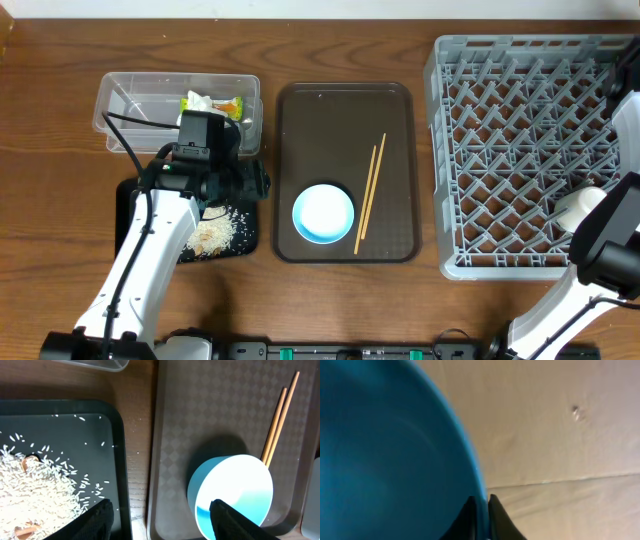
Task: Sort waste into correct bins and load items into the dishwasher rack
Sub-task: 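Lift the blue plate and stand it upright in the rack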
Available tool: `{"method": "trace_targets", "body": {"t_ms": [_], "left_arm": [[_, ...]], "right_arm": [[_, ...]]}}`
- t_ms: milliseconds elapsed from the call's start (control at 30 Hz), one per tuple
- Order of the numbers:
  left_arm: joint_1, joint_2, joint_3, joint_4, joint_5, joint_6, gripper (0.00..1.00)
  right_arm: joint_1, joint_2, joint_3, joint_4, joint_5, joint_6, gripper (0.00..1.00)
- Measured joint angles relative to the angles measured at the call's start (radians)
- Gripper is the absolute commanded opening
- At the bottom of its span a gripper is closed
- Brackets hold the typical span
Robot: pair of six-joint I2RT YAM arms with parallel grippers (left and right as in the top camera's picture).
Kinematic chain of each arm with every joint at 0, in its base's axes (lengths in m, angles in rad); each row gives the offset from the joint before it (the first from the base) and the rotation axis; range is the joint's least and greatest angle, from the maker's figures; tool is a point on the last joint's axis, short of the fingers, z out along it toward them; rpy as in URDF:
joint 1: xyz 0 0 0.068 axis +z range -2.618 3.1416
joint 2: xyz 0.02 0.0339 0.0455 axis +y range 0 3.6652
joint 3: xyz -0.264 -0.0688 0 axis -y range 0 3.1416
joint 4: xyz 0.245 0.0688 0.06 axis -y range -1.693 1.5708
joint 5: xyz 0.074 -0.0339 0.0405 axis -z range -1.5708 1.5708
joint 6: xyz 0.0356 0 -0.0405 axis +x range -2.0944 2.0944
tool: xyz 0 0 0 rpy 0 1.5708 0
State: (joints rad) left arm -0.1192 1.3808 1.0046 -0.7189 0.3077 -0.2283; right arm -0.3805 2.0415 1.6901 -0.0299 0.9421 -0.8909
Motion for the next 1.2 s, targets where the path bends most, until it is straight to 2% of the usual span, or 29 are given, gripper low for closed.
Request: {"method": "trace_targets", "body": {"t_ms": [33,200,400,567,800,1000,1167,1200], "left_arm": [[0.0,0.0,0.0,0.001,0.0,0.0,0.65],[0.0,0.0,0.0,0.002,0.0,0.0,0.65],[0.0,0.0,0.0,0.002,0.0,0.0,0.65],[0.0,0.0,0.0,0.003,0.0,0.0,0.65],[0.0,0.0,0.0,0.003,0.0,0.0,0.65],[0.0,0.0,0.0,0.005,0.0,0.0,0.65],[0.0,0.0,0.0,0.005,0.0,0.0,0.65],[0.0,0.0,0.0,0.004,0.0,0.0,0.64]], "right_arm": [[0.002,0.0,0.0,-0.027,-0.001,0.02,0.41],[0.045,0.001,-0.003,-0.118,-0.008,0.132,0.56],[0.102,0.001,-0.004,-0.122,-0.011,0.183,0.68],[0.11,-0.025,-0.008,-0.128,-0.021,0.221,0.85],[0.11,-0.19,-0.012,-0.229,-0.085,0.272,0.91],[0.125,-0.351,-0.011,-0.409,-0.264,0.359,0.91],[0.198,-0.419,-0.011,-0.542,-0.409,0.464,0.91],[0.218,-0.427,-0.01,-0.572,-0.441,0.486,0.88]]}}
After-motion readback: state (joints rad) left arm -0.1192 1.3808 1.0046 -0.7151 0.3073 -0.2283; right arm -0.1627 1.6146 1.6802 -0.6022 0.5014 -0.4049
